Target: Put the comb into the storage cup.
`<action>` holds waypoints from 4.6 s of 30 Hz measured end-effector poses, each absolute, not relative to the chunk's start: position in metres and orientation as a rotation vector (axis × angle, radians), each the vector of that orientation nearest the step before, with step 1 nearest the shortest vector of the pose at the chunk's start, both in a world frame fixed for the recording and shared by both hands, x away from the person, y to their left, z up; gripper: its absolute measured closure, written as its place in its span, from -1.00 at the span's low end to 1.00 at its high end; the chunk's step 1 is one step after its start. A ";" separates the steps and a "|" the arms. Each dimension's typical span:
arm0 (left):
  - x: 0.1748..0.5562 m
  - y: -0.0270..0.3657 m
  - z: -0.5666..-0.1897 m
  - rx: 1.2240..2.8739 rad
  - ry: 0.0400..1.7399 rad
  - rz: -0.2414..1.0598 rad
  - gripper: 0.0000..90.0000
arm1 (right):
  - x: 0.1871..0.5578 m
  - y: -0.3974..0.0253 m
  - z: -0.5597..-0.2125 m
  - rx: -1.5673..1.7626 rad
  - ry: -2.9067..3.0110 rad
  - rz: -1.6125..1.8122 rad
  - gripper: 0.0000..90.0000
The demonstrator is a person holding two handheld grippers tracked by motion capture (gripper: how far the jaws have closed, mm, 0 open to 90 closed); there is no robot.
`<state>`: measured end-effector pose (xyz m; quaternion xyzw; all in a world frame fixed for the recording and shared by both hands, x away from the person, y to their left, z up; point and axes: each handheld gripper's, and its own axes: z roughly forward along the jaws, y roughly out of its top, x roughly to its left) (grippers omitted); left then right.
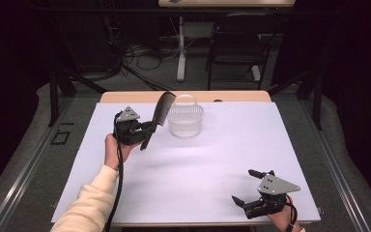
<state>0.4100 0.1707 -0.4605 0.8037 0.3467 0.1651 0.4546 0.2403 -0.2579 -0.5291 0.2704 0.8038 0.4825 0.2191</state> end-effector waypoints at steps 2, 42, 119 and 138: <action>0.411 0.170 -0.460 1.984 0.856 0.410 0.60 | 0.240 -0.258 -0.529 0.750 2.224 1.336 -1.00; 0.446 0.163 -0.453 1.986 0.907 0.433 0.60 | 0.240 -0.258 -0.529 0.747 2.224 1.334 -1.00; 0.477 0.129 -0.416 1.981 0.815 0.490 0.60 | 0.243 -0.256 -0.529 0.730 2.234 1.342 -1.00; 0.487 0.120 -0.405 1.959 0.796 0.517 0.60 | 0.243 -0.257 -0.529 0.741 2.231 1.346 -1.00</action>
